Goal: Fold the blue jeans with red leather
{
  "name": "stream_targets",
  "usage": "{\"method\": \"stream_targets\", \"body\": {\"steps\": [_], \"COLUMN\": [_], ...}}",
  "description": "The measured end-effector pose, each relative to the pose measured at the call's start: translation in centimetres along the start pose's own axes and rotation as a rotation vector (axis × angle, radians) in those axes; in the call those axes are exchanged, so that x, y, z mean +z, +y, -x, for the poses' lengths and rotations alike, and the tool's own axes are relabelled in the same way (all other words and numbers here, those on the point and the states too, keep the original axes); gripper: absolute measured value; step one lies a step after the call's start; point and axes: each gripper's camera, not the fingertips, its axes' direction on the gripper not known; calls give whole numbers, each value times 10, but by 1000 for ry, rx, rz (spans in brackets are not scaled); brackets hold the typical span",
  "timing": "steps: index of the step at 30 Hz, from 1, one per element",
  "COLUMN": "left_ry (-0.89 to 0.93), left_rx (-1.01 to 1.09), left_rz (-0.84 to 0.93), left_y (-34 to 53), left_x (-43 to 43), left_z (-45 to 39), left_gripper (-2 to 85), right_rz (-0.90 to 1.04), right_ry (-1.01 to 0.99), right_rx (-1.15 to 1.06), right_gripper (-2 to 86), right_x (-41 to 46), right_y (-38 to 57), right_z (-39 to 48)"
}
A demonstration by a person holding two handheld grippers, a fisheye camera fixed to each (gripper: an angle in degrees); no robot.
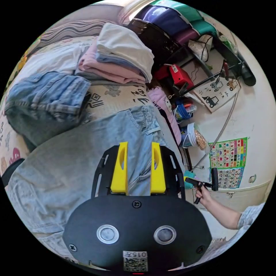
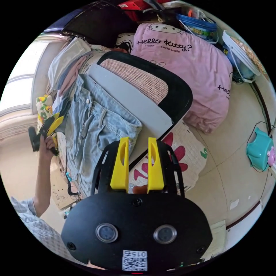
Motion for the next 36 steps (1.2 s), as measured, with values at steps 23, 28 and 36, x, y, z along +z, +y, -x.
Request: {"method": "stream_targets", "body": {"steps": [23,28,36], "left_ry": [71,98,-447], "left_rx": [-135,-108,-318], "left_rz": [-118,-207,-112], "left_y": [-11,86,205], "left_x": [51,-21,-115], "left_z": [-125,-106,42], "left_gripper": [68,73,79], "right_rz": [-79,-20,330], "right_ry": [-148,13,74], "right_rx": [99,-205,-839], "right_gripper": [51,77,87], "right_x": [-159,-188,-113], "right_y": [161,184,254], "right_z": [-150,-131,-44]}}
